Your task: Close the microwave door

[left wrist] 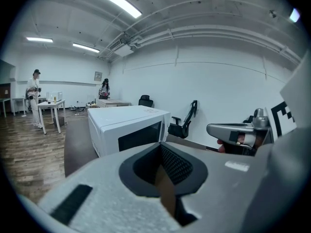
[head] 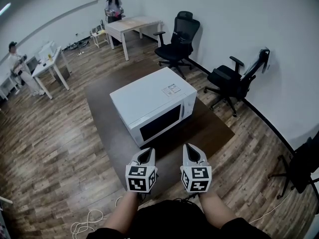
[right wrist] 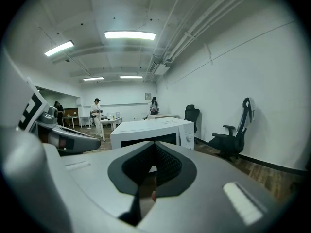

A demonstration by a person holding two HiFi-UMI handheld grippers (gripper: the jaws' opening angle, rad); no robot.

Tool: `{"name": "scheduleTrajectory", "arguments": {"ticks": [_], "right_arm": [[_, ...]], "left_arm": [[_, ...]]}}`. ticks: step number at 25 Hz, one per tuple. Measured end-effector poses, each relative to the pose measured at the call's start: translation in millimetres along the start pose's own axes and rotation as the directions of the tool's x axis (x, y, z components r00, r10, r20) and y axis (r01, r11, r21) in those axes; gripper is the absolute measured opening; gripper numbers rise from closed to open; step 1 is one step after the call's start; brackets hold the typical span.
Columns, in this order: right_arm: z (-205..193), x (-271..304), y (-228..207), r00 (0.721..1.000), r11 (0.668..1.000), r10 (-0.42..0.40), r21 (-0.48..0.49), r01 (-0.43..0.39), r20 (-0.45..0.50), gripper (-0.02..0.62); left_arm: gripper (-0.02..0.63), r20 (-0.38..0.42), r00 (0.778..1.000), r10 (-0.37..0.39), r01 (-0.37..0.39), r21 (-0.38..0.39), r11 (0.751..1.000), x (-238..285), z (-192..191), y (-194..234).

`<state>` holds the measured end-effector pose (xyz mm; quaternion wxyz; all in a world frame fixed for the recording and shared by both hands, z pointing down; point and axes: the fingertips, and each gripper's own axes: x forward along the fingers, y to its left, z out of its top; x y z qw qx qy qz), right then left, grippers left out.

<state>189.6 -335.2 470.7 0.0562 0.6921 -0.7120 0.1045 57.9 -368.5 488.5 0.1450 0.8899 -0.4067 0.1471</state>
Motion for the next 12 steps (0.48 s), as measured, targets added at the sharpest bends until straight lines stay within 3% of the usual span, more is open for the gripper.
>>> {"name": "scheduleTrajectory", "arguments": {"ticks": [12], "right_arm": [[-4,-7,12,1.000,0.998,0.003,-0.068,-0.003,-0.001,0.006]], "left_arm": [[0.009,-0.001,1.000,0.005,-0.005,0.010,1.000,-9,-3,-2]]}}
